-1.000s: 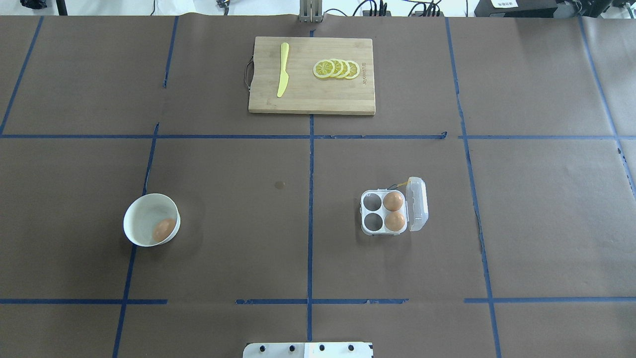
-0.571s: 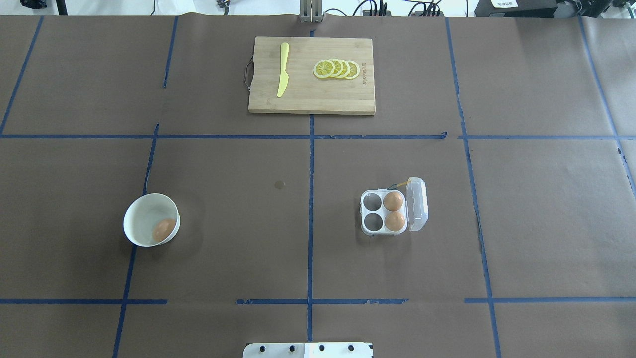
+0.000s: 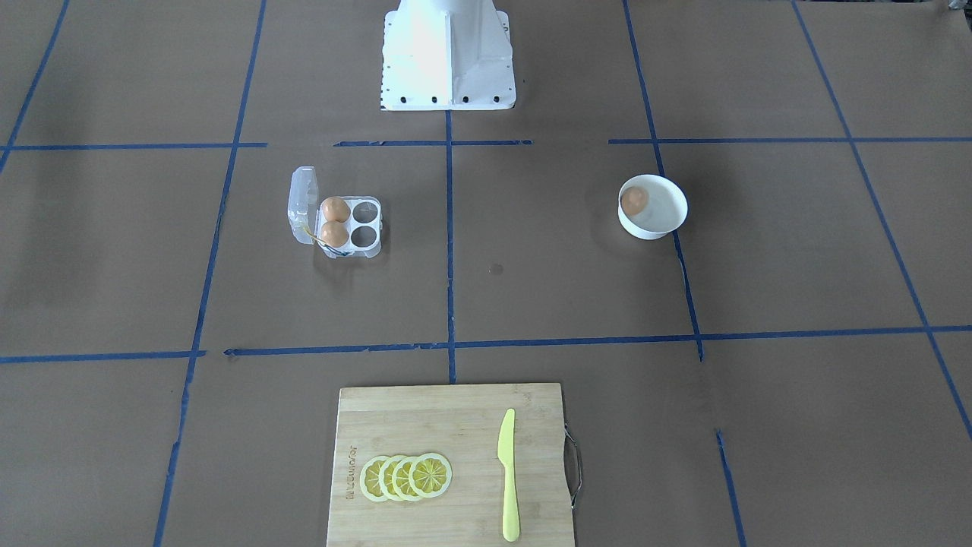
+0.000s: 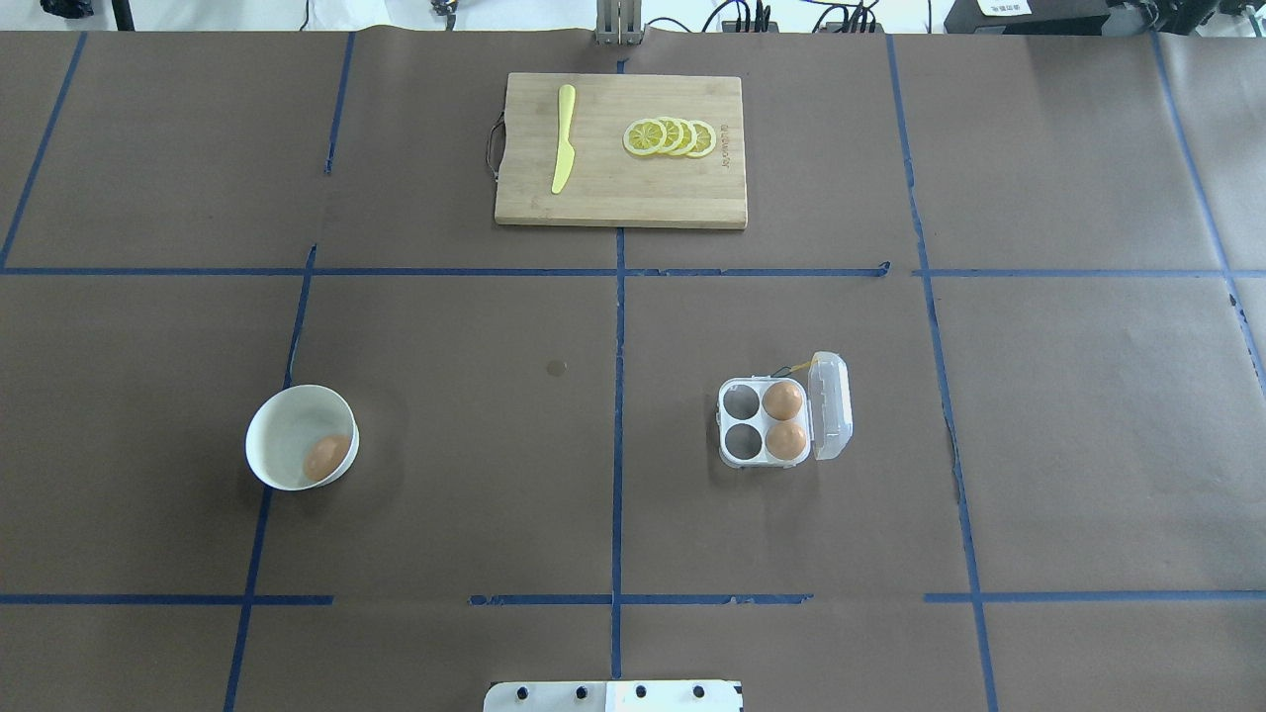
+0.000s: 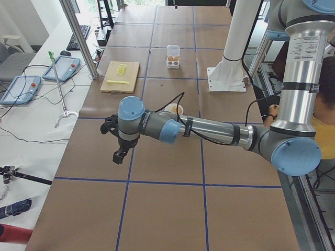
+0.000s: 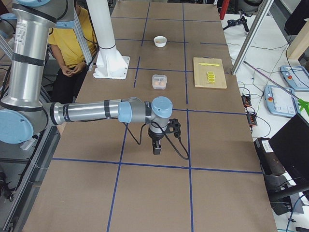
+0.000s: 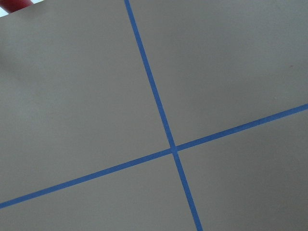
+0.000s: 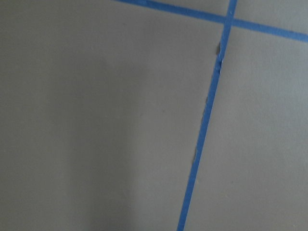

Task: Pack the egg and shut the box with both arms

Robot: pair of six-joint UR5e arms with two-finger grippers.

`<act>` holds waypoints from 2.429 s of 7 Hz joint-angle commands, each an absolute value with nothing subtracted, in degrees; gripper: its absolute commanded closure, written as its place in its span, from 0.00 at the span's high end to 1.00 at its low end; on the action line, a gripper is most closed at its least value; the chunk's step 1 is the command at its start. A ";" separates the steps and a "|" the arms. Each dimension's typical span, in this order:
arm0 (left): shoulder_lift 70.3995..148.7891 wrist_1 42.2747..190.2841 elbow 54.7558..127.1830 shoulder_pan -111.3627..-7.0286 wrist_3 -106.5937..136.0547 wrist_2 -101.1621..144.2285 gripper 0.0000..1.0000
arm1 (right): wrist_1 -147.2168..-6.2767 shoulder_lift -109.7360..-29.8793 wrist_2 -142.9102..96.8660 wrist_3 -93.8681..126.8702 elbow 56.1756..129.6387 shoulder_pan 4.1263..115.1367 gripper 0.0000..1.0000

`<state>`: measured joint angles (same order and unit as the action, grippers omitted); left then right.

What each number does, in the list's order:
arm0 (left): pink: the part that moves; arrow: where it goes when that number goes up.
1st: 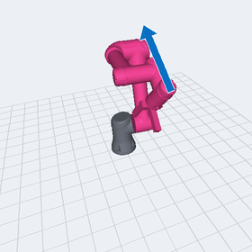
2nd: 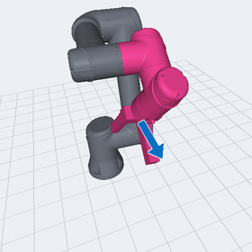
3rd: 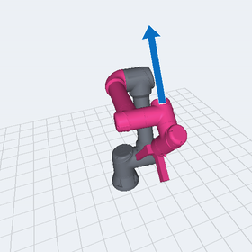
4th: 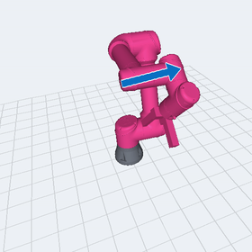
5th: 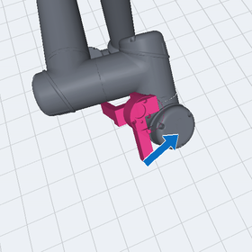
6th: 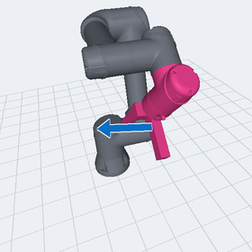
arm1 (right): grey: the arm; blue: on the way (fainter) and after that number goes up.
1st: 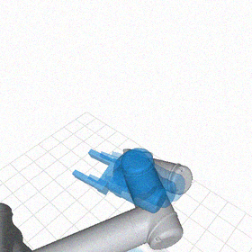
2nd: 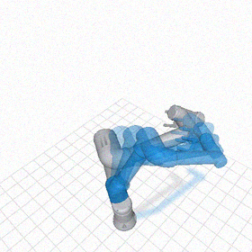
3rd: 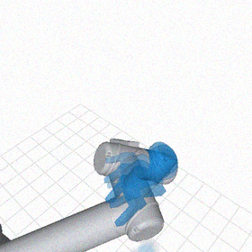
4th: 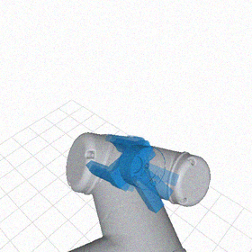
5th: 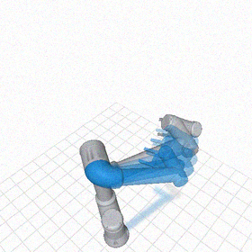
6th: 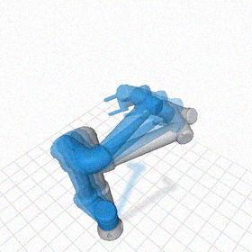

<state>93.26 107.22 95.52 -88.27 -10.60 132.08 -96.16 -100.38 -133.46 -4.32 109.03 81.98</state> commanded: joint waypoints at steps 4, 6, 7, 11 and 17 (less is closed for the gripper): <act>94.75 134.71 93.68 -86.93 -7.75 137.36 1.00 | -94.50 -95.97 -135.25 -4.13 109.60 85.60 1.00; 94.22 137.28 95.35 -75.82 5.43 138.17 1.00 | -91.06 -96.33 -135.53 -4.13 109.25 85.61 1.00; 93.96 137.29 97.97 -70.80 17.63 135.81 1.00 | -91.05 -96.50 -135.61 -3.35 109.34 85.61 1.00; 89.30 137.11 111.26 -38.83 57.12 106.66 0.75 | -90.97 -97.38 -135.62 -2.46 109.25 85.61 1.00; 86.22 137.20 108.81 -27.60 57.83 100.46 0.62 | -90.88 -97.47 -135.53 -2.55 108.99 85.69 1.00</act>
<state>86.11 137.13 109.57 -28.49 57.85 101.04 -90.93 -97.47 -135.53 -2.54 109.09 85.66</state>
